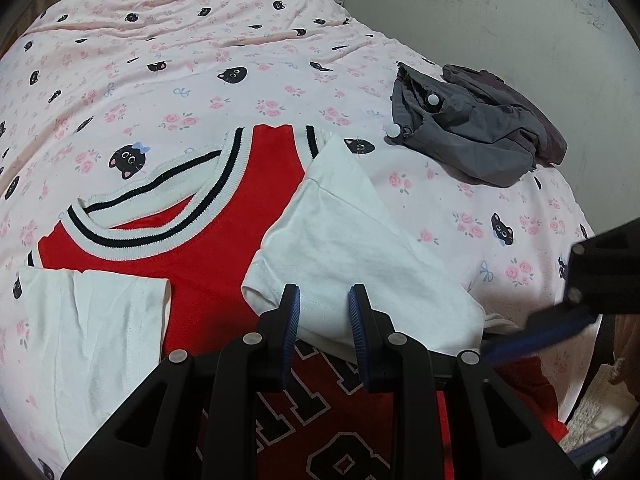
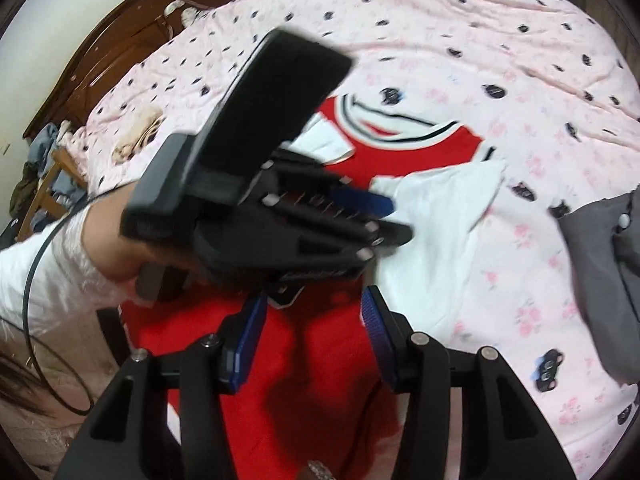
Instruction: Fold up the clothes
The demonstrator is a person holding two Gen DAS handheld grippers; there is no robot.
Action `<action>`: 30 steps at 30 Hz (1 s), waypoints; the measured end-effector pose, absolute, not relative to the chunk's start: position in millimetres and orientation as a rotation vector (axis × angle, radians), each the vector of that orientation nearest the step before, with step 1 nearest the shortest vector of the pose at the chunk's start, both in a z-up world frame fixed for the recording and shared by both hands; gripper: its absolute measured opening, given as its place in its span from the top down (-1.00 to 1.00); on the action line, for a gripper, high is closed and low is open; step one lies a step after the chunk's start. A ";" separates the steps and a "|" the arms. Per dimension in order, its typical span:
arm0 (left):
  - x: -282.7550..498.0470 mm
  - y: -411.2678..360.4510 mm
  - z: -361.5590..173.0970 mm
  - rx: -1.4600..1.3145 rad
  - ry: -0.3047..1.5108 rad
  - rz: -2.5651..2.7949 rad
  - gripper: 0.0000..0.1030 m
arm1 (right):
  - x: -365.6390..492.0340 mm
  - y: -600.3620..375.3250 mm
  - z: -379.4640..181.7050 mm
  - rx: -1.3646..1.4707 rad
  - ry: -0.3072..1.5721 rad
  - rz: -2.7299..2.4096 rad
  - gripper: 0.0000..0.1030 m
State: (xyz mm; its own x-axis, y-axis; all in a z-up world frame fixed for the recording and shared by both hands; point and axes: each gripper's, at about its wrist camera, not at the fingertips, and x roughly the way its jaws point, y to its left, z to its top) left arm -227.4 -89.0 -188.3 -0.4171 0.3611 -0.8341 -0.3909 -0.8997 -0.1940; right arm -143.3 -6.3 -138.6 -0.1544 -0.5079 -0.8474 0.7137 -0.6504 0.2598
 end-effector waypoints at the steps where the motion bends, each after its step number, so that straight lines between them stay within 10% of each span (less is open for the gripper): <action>1: -227.4 -89.2 -188.3 -1.358 0.042 2.323 0.55 | -147.9 -5.6 -142.4 1.295 0.256 -1.906 -0.02; 30: -204.1 -123.0 -157.0 -1.304 -0.124 2.396 0.26 | -149.2 34.4 -162.0 1.370 0.204 -1.827 -0.30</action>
